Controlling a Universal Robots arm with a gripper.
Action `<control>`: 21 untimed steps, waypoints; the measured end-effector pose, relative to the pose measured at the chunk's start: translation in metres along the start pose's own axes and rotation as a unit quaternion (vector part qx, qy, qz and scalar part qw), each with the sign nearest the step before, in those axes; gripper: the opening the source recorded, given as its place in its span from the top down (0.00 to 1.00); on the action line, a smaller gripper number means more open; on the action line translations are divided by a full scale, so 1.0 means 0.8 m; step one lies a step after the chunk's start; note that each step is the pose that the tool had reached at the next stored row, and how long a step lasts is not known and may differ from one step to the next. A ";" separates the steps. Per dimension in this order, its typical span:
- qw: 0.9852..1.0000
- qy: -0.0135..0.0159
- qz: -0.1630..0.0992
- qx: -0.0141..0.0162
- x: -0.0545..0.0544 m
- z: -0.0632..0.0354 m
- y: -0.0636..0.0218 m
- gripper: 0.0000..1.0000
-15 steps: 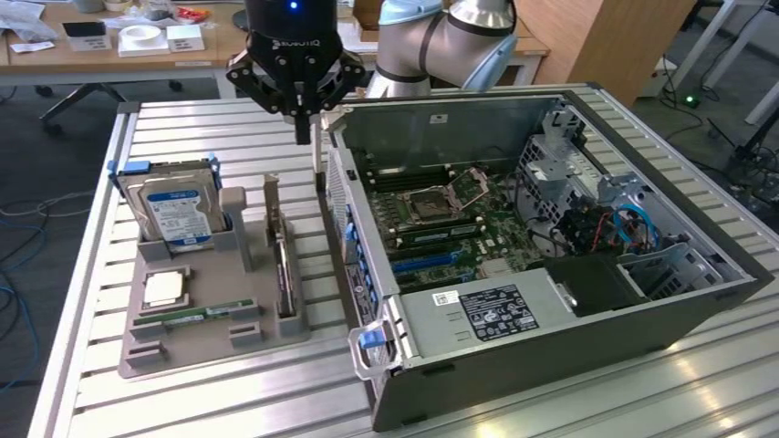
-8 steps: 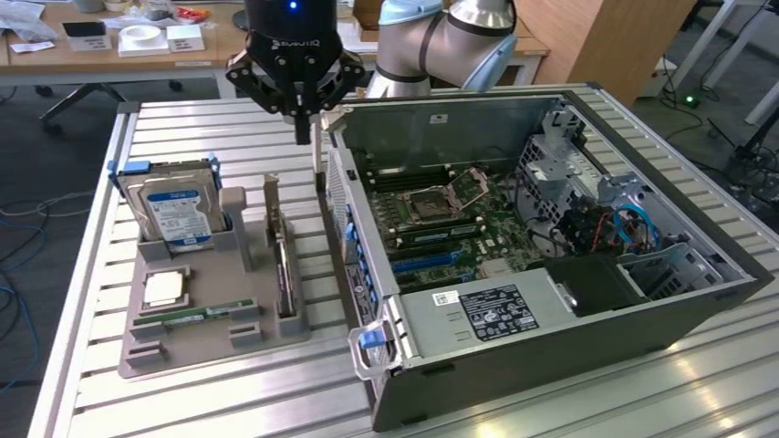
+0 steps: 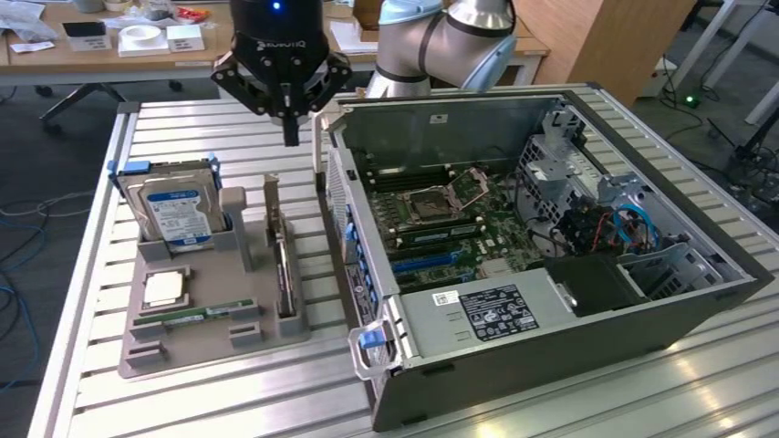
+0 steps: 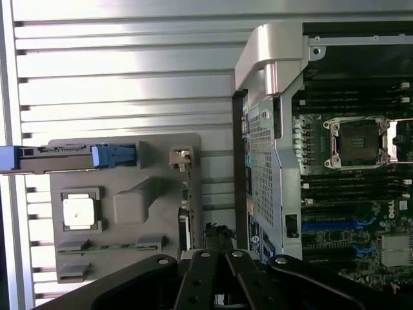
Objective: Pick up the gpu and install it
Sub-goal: 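Reach for the gpu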
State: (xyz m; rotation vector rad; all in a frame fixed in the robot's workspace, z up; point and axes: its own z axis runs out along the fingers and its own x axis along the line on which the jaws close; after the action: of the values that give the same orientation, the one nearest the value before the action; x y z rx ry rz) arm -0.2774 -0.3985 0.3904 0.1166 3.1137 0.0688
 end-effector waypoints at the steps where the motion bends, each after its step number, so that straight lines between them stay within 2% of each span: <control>1: 1.000 0.000 0.000 0.000 0.003 0.000 0.000 0.89; 4: 1.000 0.000 0.000 0.000 0.010 0.000 -0.001 0.89; 9: 1.000 0.000 0.000 0.000 0.012 0.000 -0.001 0.89; 15: 1.000 0.000 0.000 0.000 0.022 0.001 -0.002 0.89; 21: 1.000 0.000 0.000 0.000 0.024 0.001 -0.002 0.89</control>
State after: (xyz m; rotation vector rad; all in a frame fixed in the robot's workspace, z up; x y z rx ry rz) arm -0.2963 -0.3984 0.3895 0.1166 3.1137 0.0688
